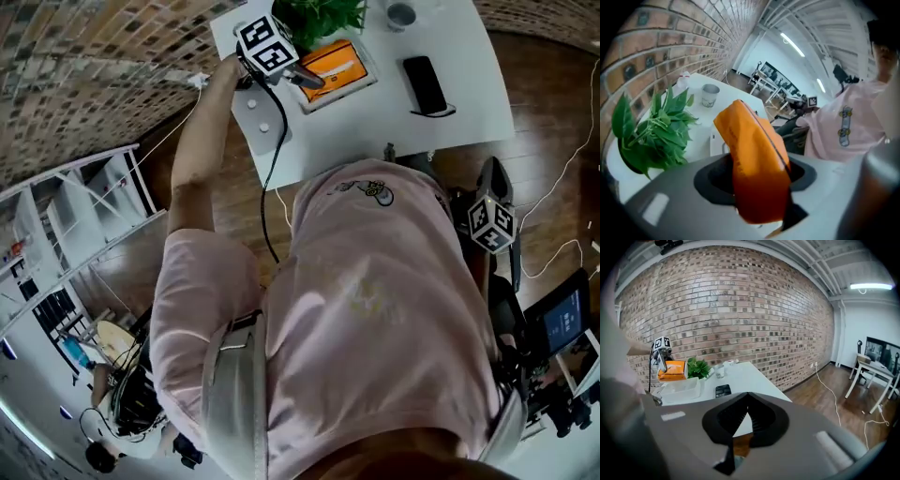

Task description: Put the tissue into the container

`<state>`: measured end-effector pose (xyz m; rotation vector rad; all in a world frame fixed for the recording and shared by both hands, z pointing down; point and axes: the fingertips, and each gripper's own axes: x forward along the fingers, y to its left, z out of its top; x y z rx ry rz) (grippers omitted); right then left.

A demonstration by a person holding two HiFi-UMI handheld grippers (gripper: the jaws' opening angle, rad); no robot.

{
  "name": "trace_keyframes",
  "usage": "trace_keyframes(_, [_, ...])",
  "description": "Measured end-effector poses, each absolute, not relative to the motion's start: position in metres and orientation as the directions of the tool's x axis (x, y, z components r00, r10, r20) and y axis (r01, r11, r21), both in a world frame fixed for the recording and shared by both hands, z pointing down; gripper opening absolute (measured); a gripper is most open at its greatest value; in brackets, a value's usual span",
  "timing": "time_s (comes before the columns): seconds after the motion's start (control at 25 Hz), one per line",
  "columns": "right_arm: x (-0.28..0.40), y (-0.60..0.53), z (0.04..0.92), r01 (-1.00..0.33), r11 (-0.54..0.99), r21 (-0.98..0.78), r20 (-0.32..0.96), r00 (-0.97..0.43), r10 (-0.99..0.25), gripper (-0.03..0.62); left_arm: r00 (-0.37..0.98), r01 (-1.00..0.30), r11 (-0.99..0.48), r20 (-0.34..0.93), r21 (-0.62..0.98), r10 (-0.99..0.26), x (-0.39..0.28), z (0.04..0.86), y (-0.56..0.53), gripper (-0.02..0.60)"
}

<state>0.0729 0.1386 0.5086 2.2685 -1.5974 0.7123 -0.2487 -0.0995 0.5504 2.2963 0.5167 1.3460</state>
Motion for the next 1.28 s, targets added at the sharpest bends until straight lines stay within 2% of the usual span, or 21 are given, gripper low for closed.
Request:
trace_keyframes(0.08, [0.073,0.140,0.505,-0.928,-0.371,-0.042,0.541,0.291,-0.789,0.001,0.370,0.129,-0.895,0.817,0.427,0.443,-0.247,0.574,-0.107,0.293])
trace_keyframes(0.16, [0.071,0.139,0.502,-0.928,-0.371,-0.031,0.540,0.297,-0.788,0.000,0.288,0.185,-0.947,0.906,0.263,0.308,-0.247,0.596,-0.122,0.305])
trace_keyframes(0.24, [0.070,0.138,0.500,-0.931,-0.365,-0.024,0.540,0.295,-0.788,0.000,0.270,0.251,-0.960,0.943,0.124,0.193,-0.242,0.609,-0.132,0.339])
trace_keyframes(0.36, [0.074,0.138,0.497,-0.930,-0.367,-0.028,0.540,0.295,-0.789,0.000,0.321,0.300,-0.952,0.946,-0.051,0.051,-0.237,0.610,-0.145,0.387])
trace_keyframes(0.52, [0.084,0.138,0.497,-0.930,-0.367,-0.018,0.539,0.300,-0.787,0.001,0.459,0.235,-0.964,0.889,-0.126,-0.004,-0.238,0.573,-0.151,0.407])
trace_keyframes(0.68, [0.080,0.119,0.487,-0.946,-0.325,0.007,0.521,0.281,-0.806,0.001,0.677,0.049,-0.991,0.733,-0.126,-0.059,-0.248,0.482,-0.165,0.405])
trace_keyframes(0.76, [0.067,0.100,0.481,-0.960,-0.279,0.005,0.499,0.244,-0.832,0.000,0.742,-0.071,-0.989,0.656,-0.130,-0.139,-0.262,0.446,-0.169,0.331])
trace_keyframes(0.8, [0.057,0.088,0.479,-0.969,-0.247,0.001,0.486,0.216,-0.847,0.002,0.753,-0.121,-0.983,0.632,-0.141,-0.183,-0.271,0.440,-0.168,0.311])
trace_keyframes(0.96, [0.001,0.031,0.479,-0.994,-0.099,-0.046,0.436,0.069,-0.897,0.002,0.765,-0.290,-0.954,0.582,-0.069,-0.275,-0.301,0.464,-0.129,0.311])
trace_keyframes(1.08, [-0.052,-0.014,0.455,-0.992,0.054,-0.118,0.339,-0.092,-0.936,0.002,0.835,-0.455,-0.883,0.396,0.110,-0.381,-0.319,0.443,-0.080,0.310])
trace_keyframes(1.16, [-0.084,-0.038,0.429,-0.982,0.159,-0.099,0.255,-0.179,-0.950,0.000,0.831,-0.547,-0.808,0.259,0.217,-0.493,-0.336,0.414,-0.055,0.301])
trace_keyframes(1.28, [-0.117,-0.057,0.404,-0.971,0.232,-0.060,0.193,-0.239,-0.952,0.000,0.767,-0.641,-0.725,0.185,0.253,-0.614,-0.355,0.387,-0.026,0.276])
